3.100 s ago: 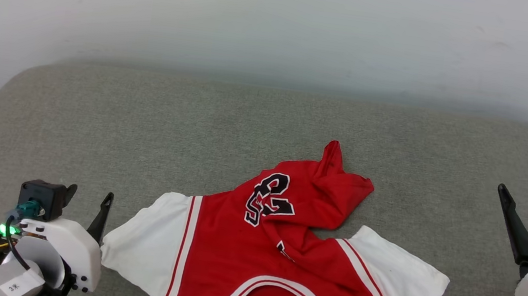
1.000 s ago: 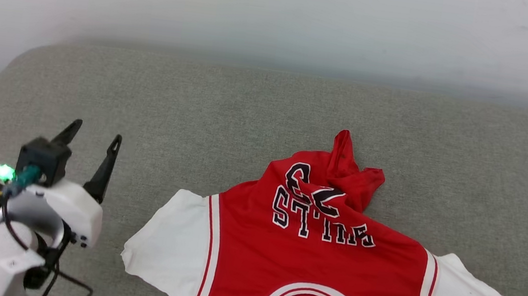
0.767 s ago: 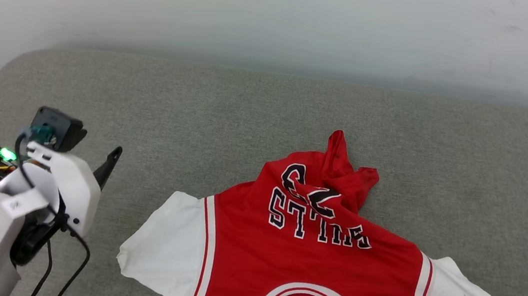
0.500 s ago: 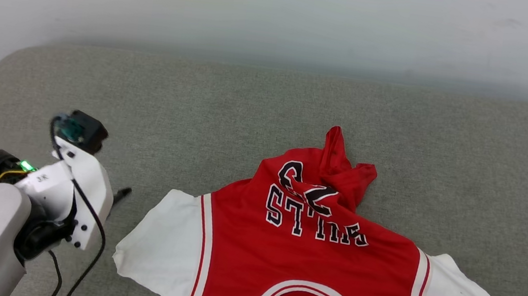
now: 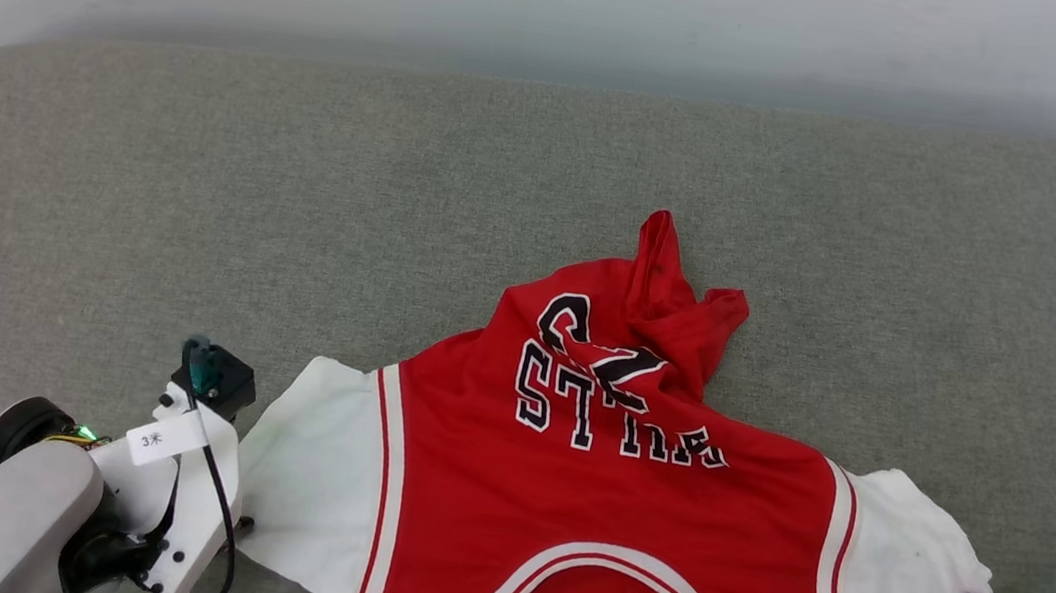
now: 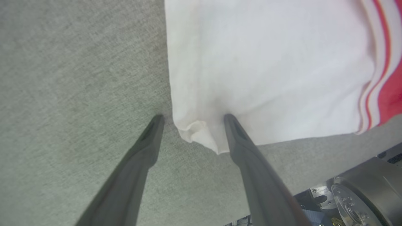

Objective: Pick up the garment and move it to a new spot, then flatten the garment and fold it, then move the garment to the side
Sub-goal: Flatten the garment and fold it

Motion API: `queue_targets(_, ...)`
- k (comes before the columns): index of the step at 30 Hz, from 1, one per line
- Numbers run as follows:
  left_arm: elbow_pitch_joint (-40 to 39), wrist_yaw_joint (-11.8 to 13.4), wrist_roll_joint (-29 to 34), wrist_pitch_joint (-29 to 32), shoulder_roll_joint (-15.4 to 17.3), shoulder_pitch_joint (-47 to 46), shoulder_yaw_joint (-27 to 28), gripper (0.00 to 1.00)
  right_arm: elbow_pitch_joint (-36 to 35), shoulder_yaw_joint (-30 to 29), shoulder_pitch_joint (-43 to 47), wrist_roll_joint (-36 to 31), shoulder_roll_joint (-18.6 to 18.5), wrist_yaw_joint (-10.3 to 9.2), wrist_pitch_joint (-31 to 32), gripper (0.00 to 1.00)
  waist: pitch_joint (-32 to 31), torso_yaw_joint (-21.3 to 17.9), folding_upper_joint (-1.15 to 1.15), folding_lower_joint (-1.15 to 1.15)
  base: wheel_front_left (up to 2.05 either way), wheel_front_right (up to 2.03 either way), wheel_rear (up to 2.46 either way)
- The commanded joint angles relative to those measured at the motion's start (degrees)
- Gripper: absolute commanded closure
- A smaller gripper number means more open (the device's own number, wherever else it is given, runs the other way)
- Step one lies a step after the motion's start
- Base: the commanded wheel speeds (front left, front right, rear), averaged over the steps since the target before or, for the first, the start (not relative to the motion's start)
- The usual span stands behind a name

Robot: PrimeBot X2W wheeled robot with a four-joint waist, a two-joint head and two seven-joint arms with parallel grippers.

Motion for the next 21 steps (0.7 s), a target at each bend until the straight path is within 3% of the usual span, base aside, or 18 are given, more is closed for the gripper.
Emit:
queue_targets(1, 1.53, -0.02, -0.61, -0.18, 0.12, 0.01, -1.76, 0.0, -0.49, -0.05, -1.08, -0.43, 0.5, -0.06, 0.34, 1.0, 0.89, -0.46, 0.0, 0.0, 0.0, 0.0, 0.0)
queue_targets(5, 4.89, 0.09, -2.31, -1.28, -0.61, 0.64, -4.77, 0.0, -1.01, 0.08, -1.34, -0.92, 0.97, -0.06, 0.71, 1.0, 1.62, -0.81, 0.0, 0.0, 0.0, 0.0, 0.0)
queue_targets(6, 5.36, 0.09, -2.83, -1.21, -0.72, 0.85, -5.71, 0.11, -1.03, 0.09, -1.27, -1.0, 1.07, -0.06, 0.84, 1.0, 1.64, -0.85, 0.0, 0.0, 0.0, 0.0, 0.0)
queue_targets(7, 5.56, 0.08, -3.27, -1.42, -0.79, 0.84, -6.58, 1.0, -1.08, 0.04, -1.18, -0.96, 1.15, -0.06, 0.92, 1.0, 1.6, -0.85, 0.0, 0.0, 0.0, 0.0, 0.0)
queue_targets(11, 5.01, -0.04, -5.58, -4.57, -0.32, 0.56, -7.4, 1.0, -1.24, -0.3, -0.56, -1.22, 1.35, -0.06, 0.38, 1.0, 0.14, -0.8, 0.0, 0.0, 0.0, 0.0, 0.0)
queue_targets(21, -3.22, 1.05, -7.02, -18.55, 3.04, 1.16, -1.19, 1.0, -3.71, -2.56, 1.17, -0.24, 2.23, -0.06, -2.44, 1.0, -5.75, -0.14, 0.0, 0.0, 0.0, 0.0, 0.0)
